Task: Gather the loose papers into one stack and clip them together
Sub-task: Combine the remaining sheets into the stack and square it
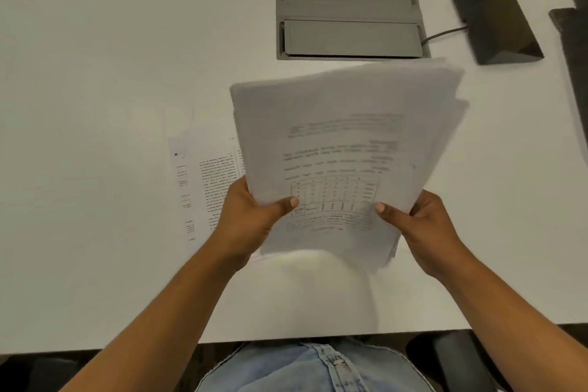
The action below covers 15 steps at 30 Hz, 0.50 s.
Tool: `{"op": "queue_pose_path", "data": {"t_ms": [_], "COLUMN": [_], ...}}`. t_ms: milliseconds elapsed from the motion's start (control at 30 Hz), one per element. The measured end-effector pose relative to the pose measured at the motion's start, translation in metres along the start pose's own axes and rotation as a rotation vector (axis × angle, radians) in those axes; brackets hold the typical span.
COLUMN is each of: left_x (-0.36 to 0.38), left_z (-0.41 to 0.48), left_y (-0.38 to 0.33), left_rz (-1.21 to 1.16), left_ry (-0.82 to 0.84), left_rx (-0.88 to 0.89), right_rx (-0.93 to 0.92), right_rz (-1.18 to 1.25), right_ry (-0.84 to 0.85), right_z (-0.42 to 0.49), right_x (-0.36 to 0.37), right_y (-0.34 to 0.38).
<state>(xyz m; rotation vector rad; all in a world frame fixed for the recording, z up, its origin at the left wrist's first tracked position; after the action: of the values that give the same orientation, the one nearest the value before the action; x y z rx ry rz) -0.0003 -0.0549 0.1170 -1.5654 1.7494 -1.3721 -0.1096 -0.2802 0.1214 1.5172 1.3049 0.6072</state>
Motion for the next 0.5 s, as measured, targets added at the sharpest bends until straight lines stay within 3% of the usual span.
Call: {"op": "queue_pose_path", "data": {"t_ms": [200,500], "left_x": [0.013,0.016], "left_z": [0.001,0.003], "left_y": [-0.007,0.004], "left_rz": [0.071,0.134], "left_ry": [0.025,0.059], "left_rx": [0.214,0.219], "right_rx": [-0.214,-0.175], "right_rz": [0.0,-0.163], "right_ry": [-0.06,-0.02], "right_z": [0.005,0.004], "right_x": [0.006,0.011], "right_y": [0.032,0.009]}}
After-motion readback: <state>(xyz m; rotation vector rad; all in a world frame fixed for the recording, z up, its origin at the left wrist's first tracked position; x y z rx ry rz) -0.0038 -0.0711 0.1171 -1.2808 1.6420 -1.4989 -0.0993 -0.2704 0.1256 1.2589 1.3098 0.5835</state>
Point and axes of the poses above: each hand's wrist, its own z-axis towards the middle knuckle, its own x-axis out of the palm, y = z × x, the point moved 2 cm from there along z, towards the middle knuckle, and after that the axes turned 15 degrees about -z, right-handed, at the moved point
